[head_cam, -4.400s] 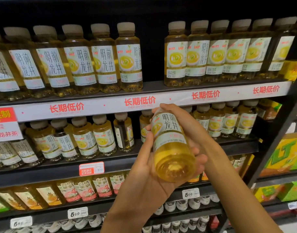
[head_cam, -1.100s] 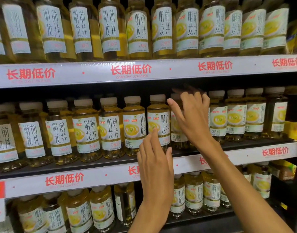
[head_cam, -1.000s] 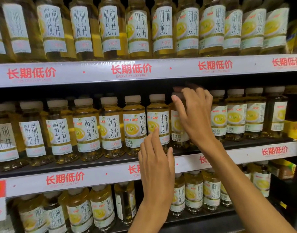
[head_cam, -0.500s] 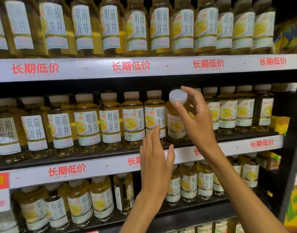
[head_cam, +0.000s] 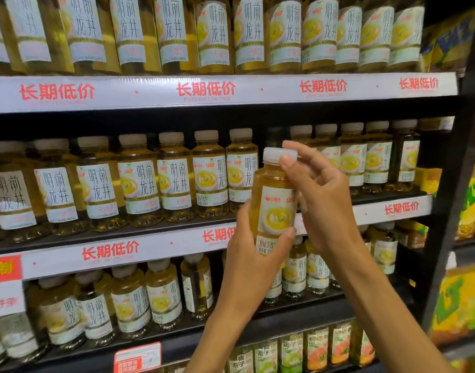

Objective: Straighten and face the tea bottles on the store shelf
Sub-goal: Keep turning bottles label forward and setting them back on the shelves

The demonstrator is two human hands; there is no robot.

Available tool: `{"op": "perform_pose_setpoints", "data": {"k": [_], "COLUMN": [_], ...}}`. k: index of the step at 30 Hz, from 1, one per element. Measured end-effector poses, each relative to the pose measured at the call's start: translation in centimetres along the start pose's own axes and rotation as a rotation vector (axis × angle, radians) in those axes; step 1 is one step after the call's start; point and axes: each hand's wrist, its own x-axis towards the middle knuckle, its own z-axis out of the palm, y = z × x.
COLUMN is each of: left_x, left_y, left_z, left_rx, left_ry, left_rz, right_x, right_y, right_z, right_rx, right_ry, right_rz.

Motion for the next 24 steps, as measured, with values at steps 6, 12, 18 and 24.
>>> {"op": "perform_pose_setpoints", "data": {"k": [6,12,18,24], "left_x": [-1.8,-3.6,-5.3,-7.7], "left_y": [-0.1,-0.7,-2.6,-5.0], "left_z": [-0.3,1.3,4.0,6.4], "left_rx": [-0.178,-0.434,-0.433,-0.418], "left_ry": [-0.079,-0.19,-0.056,0.123], "left_rz": [-0.133,-0.442,-0.613,-0.724], "right_x": [-0.9,-0.6,-1.4,-3.3], "right_y": [0.7,1.7,3.6,5.5], "right_z": [-1.1,-3.1,-6.0,-8.7], "right_rx": [0.058,0.291,0.142,0.242], "right_ry": [-0.042,-0.292,-0.281,-0.247], "right_rz": [0.104,0.413,0.418,0.553]}}
